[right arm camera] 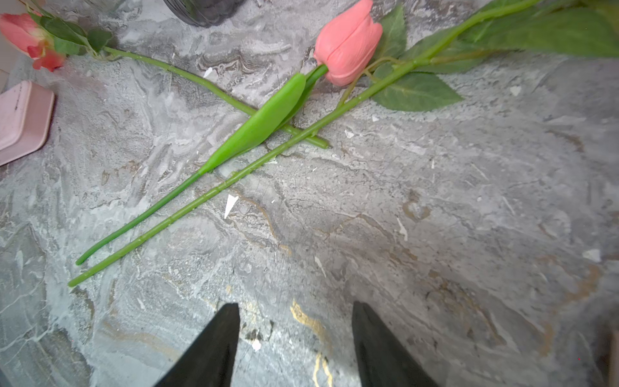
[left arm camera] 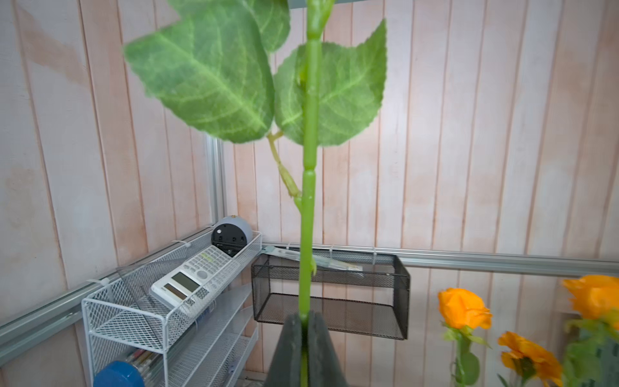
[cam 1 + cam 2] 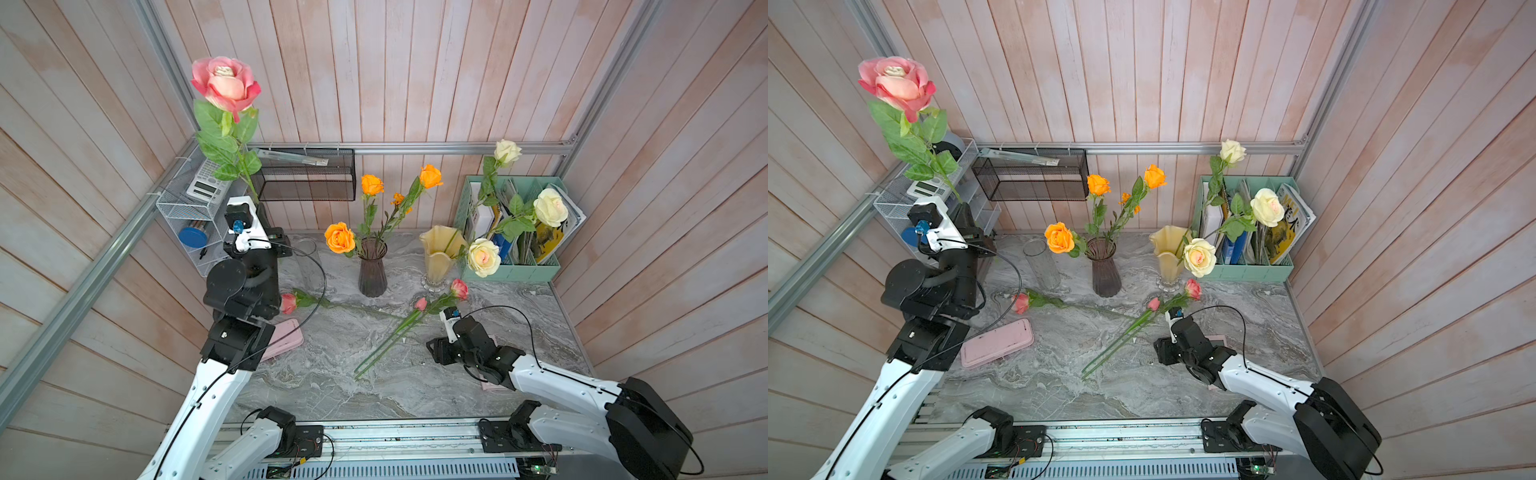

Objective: Arrange the flowers in different vases according to their colors
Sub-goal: Insert the flower into the vase.

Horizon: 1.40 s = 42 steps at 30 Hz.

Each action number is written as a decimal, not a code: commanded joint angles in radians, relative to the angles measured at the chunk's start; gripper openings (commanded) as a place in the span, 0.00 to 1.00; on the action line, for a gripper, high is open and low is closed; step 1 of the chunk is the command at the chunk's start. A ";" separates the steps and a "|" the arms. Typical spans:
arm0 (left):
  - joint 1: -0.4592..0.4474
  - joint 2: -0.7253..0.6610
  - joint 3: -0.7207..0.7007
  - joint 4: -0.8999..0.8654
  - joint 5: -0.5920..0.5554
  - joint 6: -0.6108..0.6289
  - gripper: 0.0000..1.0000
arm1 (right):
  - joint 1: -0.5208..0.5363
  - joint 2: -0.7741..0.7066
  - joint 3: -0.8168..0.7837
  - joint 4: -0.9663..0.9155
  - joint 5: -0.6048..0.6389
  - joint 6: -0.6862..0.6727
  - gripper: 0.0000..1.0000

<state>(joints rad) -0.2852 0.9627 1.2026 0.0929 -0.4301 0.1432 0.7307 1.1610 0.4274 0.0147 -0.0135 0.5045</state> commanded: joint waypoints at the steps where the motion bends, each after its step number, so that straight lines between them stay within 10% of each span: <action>1: 0.099 0.071 0.014 0.112 0.208 -0.157 0.00 | 0.003 0.041 0.043 0.046 -0.037 0.002 0.59; 23: 0.235 0.519 -0.054 0.541 0.372 -0.283 0.00 | 0.004 0.206 0.146 -0.007 -0.135 -0.046 0.59; 42: 0.237 0.632 -0.189 0.694 0.377 -0.239 0.00 | 0.001 0.247 0.138 0.034 -0.164 -0.042 0.59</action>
<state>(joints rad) -0.0525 1.5791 1.0340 0.7273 -0.0593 -0.1158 0.7307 1.4036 0.5579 0.0315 -0.1627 0.4698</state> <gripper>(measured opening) 0.070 0.590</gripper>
